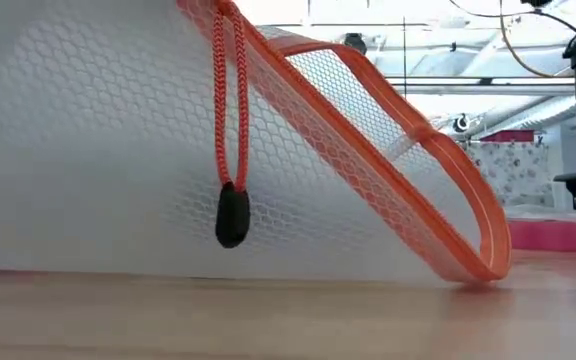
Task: Unpack backpack
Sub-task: Put the pink charger adapter into the orange zip bag
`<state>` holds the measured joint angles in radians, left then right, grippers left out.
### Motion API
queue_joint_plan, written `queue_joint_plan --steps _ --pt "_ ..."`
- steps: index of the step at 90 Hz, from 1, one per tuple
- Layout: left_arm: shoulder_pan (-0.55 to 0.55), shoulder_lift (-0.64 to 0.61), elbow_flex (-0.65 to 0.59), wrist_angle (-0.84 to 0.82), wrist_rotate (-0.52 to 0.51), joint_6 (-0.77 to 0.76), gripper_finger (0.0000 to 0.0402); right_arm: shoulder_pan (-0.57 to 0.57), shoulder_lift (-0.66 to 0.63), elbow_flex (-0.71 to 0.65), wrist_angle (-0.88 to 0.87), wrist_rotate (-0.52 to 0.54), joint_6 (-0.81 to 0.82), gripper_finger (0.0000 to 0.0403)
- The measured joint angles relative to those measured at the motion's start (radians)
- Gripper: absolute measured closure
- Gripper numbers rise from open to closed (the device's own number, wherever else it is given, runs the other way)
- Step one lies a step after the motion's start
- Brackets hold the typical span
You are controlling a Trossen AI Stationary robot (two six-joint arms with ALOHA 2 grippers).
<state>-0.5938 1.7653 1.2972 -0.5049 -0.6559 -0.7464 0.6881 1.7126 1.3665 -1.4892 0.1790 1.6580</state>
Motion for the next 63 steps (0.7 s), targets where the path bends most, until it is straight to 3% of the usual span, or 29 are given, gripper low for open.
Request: queue_joint_plan --steps 35,63 --pt "0.0 0.0 0.0 0.003 0.036 -0.006 0.0402 0.052 0.0 -0.195 0.204 0.005 0.046 0.012" --pt "-0.005 0.0 0.0 0.004 0.062 -0.007 0.0402 0.122 0.0 -0.242 0.183 0.034 0.119 0.0125"
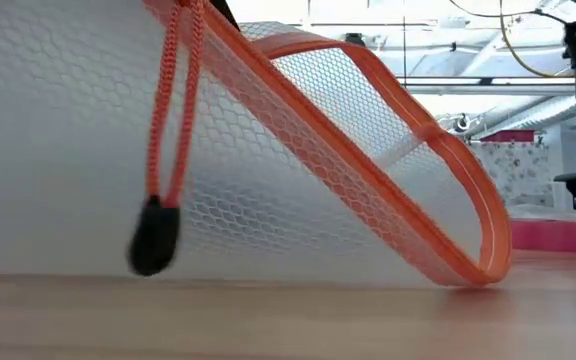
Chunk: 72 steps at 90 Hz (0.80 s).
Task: Unpack backpack
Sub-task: Put the pink charger adapter into the orange zip bag
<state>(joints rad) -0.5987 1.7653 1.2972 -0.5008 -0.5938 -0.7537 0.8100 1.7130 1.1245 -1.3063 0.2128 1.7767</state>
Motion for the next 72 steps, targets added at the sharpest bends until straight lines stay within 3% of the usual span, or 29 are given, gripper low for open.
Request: queue_joint_plan --steps 21,51,72 --pt "0.0 0.0 0.0 -0.001 0.001 0.001 0.0402 0.018 0.0 -0.004 0.027 0.024 0.015 0.0167" --pt "0.0 0.0 0.0 -0.001 0.001 0.001 0.0402 0.019 0.0 -0.003 0.037 0.03 -0.013 0.0287" --pt "0.0 0.0 0.0 -0.005 0.001 0.009 0.0402 0.023 -0.001 -0.003 0.038 0.031 -0.037 0.0291"
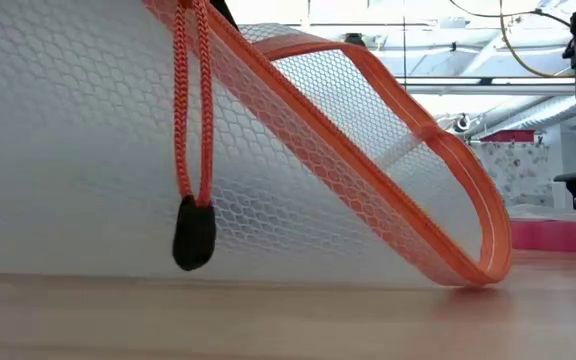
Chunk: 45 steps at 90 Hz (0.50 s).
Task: Unpack backpack
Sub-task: Put the pink charger adapter into the orange zip bag
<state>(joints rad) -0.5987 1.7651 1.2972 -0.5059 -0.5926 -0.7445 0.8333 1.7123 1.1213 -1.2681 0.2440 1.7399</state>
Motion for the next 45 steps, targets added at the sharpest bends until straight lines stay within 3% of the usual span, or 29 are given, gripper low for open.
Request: queue_joint_plan --steps 19,45 --pt "0.002 0.0 0.0 0.0 0.0 0.001 0.0402 0.0 -0.001 0.019 0.074 0.028 -0.06 0.0282" --pt "0.002 0.0 0.0 0.001 0.0 -0.001 0.0402 -0.023 0.002 0.074 0.169 0.152 -0.176 0.0283"
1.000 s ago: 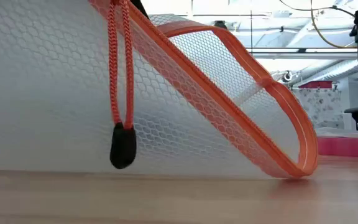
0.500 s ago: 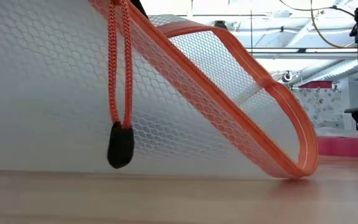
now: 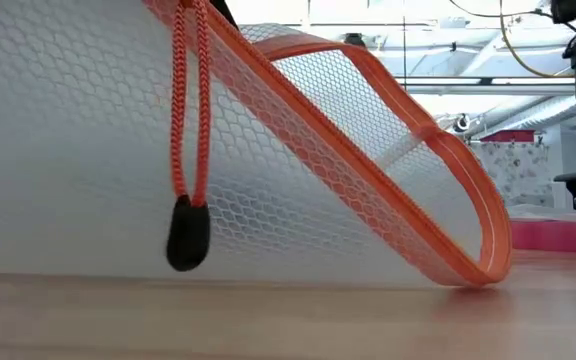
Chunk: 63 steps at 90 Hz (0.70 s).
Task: Unpack backpack
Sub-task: Put the pink charger adapter into the orange zip bag
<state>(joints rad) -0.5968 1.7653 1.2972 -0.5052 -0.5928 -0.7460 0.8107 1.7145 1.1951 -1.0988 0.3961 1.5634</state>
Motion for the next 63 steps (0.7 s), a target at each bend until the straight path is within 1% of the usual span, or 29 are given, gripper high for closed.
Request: queue_joint_plan --steps 15,30,41,48,54,63 --pt "0.0 0.0 0.0 0.003 0.0 0.0 0.0402 -0.043 0.0 0.023 0.152 0.082 -0.151 0.0283" --pt "0.0 0.0 0.0 0.003 -0.001 -0.001 0.0402 -0.113 0.0 0.024 0.428 0.136 -0.39 0.0282" --pt "0.001 0.0 0.0 0.003 -0.002 -0.001 0.0402 -0.172 0.006 0.025 0.674 0.136 -0.596 0.0282" --pt "0.003 0.0 0.0 0.004 -0.01 -0.001 0.0402 -0.21 0.019 0.025 0.789 0.124 -0.692 0.0281" --pt "0.003 0.0 0.0 0.004 -0.019 -0.006 0.0402 -0.237 0.036 0.025 0.85 0.098 -0.74 0.0281" --pt "0.002 0.0 0.007 0.003 -0.045 -0.005 0.0402 -0.271 0.069 0.025 0.892 0.053 -0.77 0.0281"
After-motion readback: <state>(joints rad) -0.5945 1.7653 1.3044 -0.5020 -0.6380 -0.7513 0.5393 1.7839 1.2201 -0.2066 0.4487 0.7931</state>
